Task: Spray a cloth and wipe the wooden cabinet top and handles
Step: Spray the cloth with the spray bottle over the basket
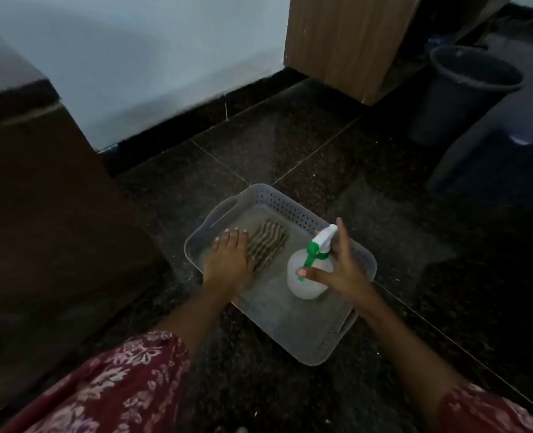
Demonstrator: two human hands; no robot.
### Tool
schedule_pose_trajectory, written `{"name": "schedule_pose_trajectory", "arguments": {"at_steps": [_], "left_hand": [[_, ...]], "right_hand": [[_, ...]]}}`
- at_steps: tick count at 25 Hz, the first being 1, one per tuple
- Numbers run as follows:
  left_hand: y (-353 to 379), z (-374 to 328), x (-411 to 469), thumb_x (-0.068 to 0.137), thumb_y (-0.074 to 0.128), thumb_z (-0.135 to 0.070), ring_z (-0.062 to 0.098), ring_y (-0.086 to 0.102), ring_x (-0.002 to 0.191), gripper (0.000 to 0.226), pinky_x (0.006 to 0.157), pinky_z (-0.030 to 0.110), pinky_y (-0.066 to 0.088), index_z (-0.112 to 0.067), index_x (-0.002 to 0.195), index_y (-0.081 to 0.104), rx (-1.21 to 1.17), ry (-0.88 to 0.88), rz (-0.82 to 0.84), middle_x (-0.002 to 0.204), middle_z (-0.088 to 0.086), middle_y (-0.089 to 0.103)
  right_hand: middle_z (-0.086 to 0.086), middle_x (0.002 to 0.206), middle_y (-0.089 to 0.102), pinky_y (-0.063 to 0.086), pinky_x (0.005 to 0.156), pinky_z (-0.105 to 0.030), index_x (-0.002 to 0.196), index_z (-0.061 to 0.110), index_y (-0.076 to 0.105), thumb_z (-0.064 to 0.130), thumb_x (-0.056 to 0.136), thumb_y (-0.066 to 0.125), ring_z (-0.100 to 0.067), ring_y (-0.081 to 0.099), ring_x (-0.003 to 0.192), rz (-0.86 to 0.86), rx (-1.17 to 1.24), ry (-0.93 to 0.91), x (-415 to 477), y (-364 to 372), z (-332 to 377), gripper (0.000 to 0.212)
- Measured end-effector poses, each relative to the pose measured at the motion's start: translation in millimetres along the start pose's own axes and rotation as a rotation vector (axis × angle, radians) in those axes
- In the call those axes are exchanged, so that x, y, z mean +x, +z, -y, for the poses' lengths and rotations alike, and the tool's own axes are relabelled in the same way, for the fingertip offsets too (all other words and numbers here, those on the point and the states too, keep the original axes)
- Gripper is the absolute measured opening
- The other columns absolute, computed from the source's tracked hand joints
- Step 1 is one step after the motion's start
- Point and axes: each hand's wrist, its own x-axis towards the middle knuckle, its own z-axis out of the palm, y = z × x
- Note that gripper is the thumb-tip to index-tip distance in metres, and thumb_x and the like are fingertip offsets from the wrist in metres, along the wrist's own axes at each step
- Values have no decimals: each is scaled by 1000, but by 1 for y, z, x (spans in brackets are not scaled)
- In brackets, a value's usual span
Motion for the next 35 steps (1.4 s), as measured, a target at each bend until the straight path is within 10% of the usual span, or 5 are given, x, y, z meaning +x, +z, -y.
{"name": "schedule_pose_trajectory", "arguments": {"at_steps": [6,11,18,28,35], "left_hand": [[22,7,27,95,45,-21,31,35,136,58,112,35,29,-7,146,22,-401,-56,122,150,17,33],[32,-2,48,92,48,-12,35,42,130,56,110,39,32,-8,144,28,-486,-115,101,142,22,42],[41,0,62,85,63,-12,38,49,121,58,102,43,41,-2,136,37,-555,-361,128,132,25,49],[27,-19,41,86,39,11,12,65,45,19,38,15,49,-2,83,53,-1535,-537,165,48,1,67],[24,-9,24,81,38,10,20,65,89,61,63,31,56,-22,132,45,-1842,-402,234,104,5,66]], "right_hand": [[26,95,65,49,71,-5,94,45,59,15,59,82,12,61,91,137,-5,-67,19,-11,1,52],[14,69,66,45,57,-4,65,26,67,16,67,80,1,61,66,-345,37,-91,20,18,3,16],[6,141,47,43,93,-14,122,41,40,11,80,69,-2,50,117,297,-107,74,15,-11,11,59],[-5,66,39,34,47,-10,91,-8,53,-12,75,59,-9,46,57,85,-138,-12,22,2,36,18],[9,46,42,32,39,-9,45,19,56,-2,50,58,0,38,41,-81,23,-161,6,-8,85,22]]}}
